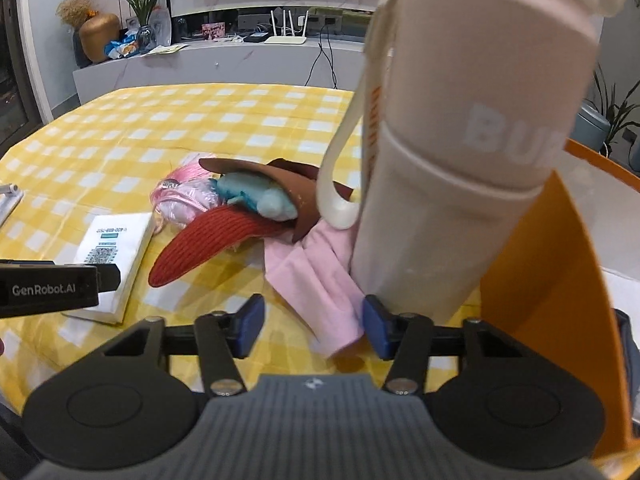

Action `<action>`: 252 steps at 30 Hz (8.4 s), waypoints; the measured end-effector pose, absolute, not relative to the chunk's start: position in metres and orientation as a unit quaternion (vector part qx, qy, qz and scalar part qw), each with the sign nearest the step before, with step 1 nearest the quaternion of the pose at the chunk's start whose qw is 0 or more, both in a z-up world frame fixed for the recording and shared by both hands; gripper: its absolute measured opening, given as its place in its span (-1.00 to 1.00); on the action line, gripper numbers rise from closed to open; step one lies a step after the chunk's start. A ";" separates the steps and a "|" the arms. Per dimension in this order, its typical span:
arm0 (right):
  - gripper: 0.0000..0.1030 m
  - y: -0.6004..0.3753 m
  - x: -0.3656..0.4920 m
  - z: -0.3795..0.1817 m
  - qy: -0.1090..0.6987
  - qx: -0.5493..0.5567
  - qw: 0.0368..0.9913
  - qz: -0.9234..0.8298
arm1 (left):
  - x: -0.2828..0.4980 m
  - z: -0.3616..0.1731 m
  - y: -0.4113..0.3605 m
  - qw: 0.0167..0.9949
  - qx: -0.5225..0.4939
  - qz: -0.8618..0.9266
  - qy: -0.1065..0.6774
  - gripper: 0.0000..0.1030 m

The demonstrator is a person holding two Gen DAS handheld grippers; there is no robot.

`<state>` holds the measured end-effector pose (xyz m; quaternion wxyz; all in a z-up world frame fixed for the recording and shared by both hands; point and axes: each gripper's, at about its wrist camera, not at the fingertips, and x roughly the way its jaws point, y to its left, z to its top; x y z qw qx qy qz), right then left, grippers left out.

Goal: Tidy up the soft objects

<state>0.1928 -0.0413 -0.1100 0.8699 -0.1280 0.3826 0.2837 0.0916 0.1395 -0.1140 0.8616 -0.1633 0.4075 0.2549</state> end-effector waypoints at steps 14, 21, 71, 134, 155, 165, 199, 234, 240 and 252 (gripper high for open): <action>-1.00 -0.036 0.179 -0.108 0.363 -0.120 0.854 0.354 | 0.101 -0.124 0.129 0.860 -0.142 0.242 0.427 0.56; -1.00 -0.043 0.166 -0.095 0.353 -0.113 0.852 0.369 | 0.095 -0.118 0.131 0.861 -0.161 0.226 0.425 0.45; -0.77 -0.044 0.145 -0.129 0.392 -0.175 0.823 0.373 | 0.075 -0.127 0.100 0.873 -0.127 0.172 0.439 0.77; -0.95 -0.330 0.305 -0.034 0.388 -0.038 0.904 0.177 | 0.268 -0.035 -0.120 0.890 -0.082 -0.121 0.431 0.37; -0.30 -0.334 0.310 -0.063 0.436 -0.123 0.876 0.167 | 0.293 -0.059 -0.147 0.877 -0.043 -0.102 0.467 0.65; -0.03 -0.341 0.277 -0.025 0.404 -0.109 0.896 0.148 | 0.247 -0.015 -0.137 0.904 -0.062 -0.117 0.406 0.69; 0.04 -0.151 0.135 -0.024 0.385 -0.027 0.870 0.307 | 0.055 -0.029 0.045 0.933 -0.118 0.057 0.336 0.53; -0.66 -0.021 0.184 -0.094 0.334 -0.179 0.851 0.365 | 0.118 -0.105 0.127 0.878 -0.226 0.063 0.418 -0.91; -0.65 -0.007 0.183 -0.087 0.315 -0.197 0.849 0.377 | 0.103 -0.093 0.125 0.878 -0.193 0.094 0.428 -0.92; -1.00 0.004 0.200 -0.110 0.373 -0.179 0.824 0.388 | 0.104 -0.101 0.132 0.874 -0.179 0.111 0.437 -0.71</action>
